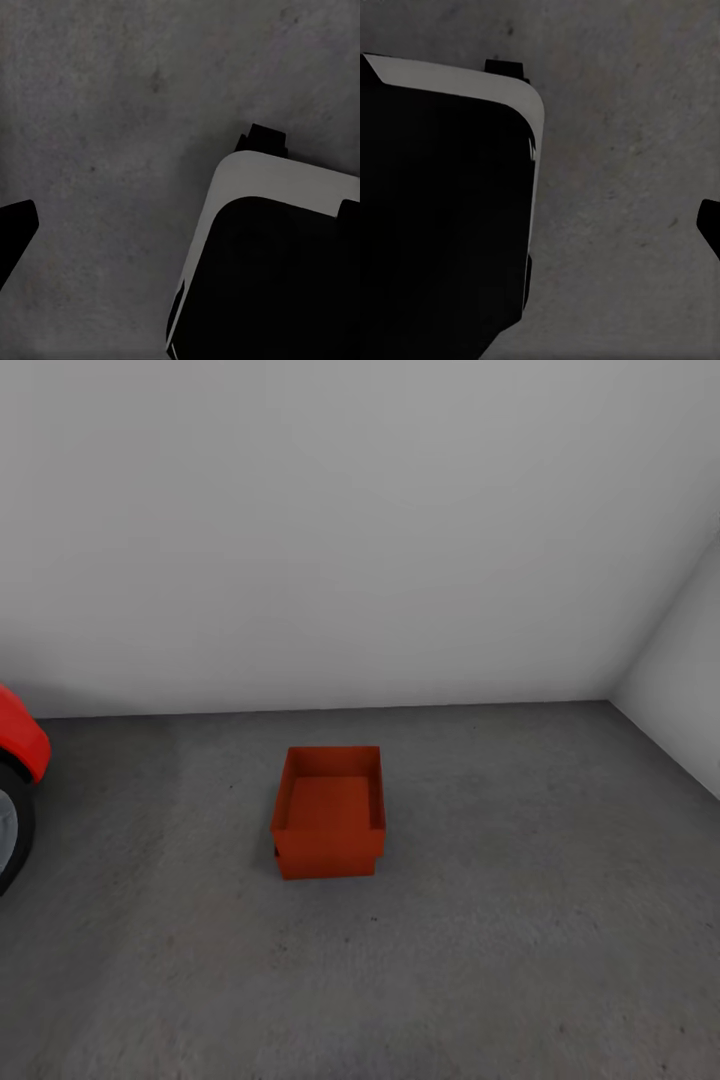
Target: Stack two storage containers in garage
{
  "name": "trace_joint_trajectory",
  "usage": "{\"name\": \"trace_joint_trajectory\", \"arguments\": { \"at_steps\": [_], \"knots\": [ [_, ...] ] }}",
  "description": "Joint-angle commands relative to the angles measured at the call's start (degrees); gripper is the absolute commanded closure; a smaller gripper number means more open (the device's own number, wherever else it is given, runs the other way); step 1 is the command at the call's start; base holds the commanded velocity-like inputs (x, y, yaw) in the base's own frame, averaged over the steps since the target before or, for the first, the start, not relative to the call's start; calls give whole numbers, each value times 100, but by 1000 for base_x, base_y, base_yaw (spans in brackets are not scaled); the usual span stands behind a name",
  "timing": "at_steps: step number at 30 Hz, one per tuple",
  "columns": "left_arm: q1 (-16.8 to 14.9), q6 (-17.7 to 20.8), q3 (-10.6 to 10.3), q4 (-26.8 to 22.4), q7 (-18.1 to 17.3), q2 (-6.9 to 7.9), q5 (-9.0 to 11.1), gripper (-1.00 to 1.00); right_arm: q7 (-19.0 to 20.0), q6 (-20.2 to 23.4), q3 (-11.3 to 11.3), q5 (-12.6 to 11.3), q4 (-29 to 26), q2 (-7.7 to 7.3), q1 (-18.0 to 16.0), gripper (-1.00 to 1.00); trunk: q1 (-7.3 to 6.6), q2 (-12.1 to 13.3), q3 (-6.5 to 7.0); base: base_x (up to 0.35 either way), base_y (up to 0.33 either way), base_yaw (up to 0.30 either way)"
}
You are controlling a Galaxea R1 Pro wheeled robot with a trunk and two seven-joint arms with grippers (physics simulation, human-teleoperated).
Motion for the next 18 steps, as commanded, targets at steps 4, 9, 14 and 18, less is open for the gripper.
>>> {"name": "trace_joint_trajectory", "arguments": {
  "at_steps": [4, 9, 14, 18],
  "knots": [
    [-3, -5, -51, -4, 16, 0, 38, -100, -31, -42, 9, 57, 19, 6, 3, -100, 0, -3, 19, -2, 0, 0],
    [-1, -4, -54, -14, 16, 14, 18, -100, -30, -38, 15, 62, 19, 8, 79, -100, 0, -3, 62, 0, 0, 0],
    [0, -3, -58, -17, 16, 22, 13, -100, -30, -17, 16, 62, 19, 14, 89, -100, 0, -3, 108, 0, 0, 0],
    [0, -3, -61, -18, 16, 22, 12, -100, -26, -9, 16, 77, 19, 16, 91, -100, 0, -3, 145, 0, 0, 0]
  ]
}}
